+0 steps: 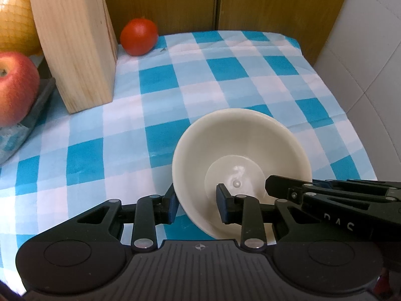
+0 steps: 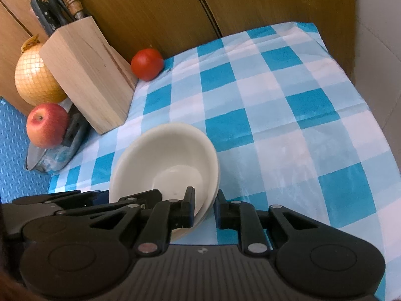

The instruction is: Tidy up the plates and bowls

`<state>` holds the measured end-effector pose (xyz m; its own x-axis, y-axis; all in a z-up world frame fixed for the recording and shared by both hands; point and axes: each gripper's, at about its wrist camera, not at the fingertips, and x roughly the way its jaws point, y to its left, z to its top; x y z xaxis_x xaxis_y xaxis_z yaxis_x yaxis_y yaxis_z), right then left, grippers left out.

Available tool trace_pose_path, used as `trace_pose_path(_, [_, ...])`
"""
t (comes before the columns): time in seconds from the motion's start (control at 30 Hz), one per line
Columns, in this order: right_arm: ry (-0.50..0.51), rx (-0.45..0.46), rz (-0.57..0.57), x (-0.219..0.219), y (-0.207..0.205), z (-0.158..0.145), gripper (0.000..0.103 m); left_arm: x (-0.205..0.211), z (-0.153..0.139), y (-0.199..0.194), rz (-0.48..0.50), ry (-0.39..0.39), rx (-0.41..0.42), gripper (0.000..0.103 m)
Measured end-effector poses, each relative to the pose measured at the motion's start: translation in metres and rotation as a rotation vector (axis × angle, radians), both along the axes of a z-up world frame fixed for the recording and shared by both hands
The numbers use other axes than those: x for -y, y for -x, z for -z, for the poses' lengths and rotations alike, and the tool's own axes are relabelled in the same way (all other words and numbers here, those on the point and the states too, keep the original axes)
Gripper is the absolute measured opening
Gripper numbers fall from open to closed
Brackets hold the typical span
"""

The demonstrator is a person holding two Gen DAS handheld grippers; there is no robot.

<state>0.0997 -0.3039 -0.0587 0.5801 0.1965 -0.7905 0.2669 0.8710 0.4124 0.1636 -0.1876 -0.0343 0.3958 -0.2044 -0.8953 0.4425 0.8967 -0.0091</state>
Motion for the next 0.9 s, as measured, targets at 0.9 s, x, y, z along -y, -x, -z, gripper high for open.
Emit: trace_pose_path(0.9, [-0.001,0.103,-0.140,-0.058,0.042,-0.041,0.018,-0.062,-0.045,0.057,-0.084,0.005,0.106,0.040])
